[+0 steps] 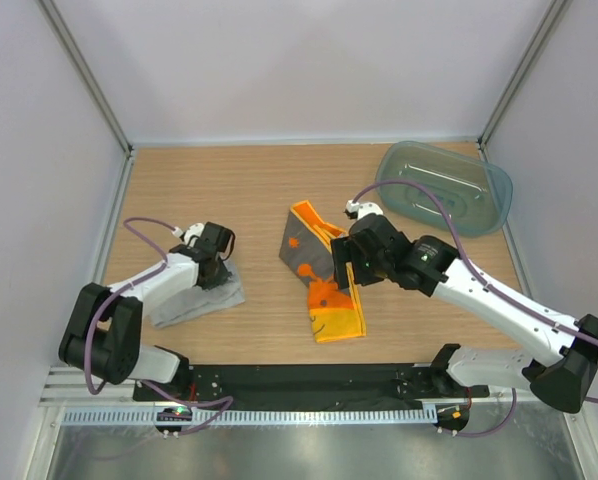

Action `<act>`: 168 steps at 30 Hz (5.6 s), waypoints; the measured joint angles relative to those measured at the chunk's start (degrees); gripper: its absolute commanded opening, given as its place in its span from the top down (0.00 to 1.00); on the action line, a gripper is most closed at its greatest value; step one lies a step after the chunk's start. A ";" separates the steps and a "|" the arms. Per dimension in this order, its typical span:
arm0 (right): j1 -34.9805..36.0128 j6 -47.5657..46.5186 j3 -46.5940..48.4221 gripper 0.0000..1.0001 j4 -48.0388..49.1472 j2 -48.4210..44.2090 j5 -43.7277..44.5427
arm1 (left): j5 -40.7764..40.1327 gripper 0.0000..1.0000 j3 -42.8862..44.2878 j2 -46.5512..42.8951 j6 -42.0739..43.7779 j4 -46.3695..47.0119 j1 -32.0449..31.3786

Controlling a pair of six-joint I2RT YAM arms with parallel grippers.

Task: Roll the towels
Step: Move the towel to the center of the board, then flatten the towel

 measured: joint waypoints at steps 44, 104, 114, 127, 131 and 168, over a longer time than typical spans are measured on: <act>-0.74 13.77 -25.99 0.51 11.13 3.78 -7.17 | 4.72 0.13 37.38 -2.82 21.16 -17.51 15.28; 2.78 18.86 -27.58 0.93 15.76 7.41 -6.19 | 6.84 0.16 22.62 -8.79 26.36 -14.47 10.40; 3.10 13.84 -13.60 0.99 5.86 7.43 -3.06 | 5.99 0.16 22.62 -8.94 26.64 -14.49 10.40; 10.64 -0.48 27.74 0.99 -12.02 -4.48 11.47 | 6.34 0.16 22.62 -10.60 26.88 -14.03 7.67; 10.45 0.48 27.50 0.99 -17.92 -14.01 17.11 | 5.86 0.16 22.80 -9.79 25.33 -14.21 3.91; 10.40 10.14 0.81 0.99 -22.49 -9.07 13.11 | 7.26 0.67 51.12 42.01 12.85 -5.29 -15.04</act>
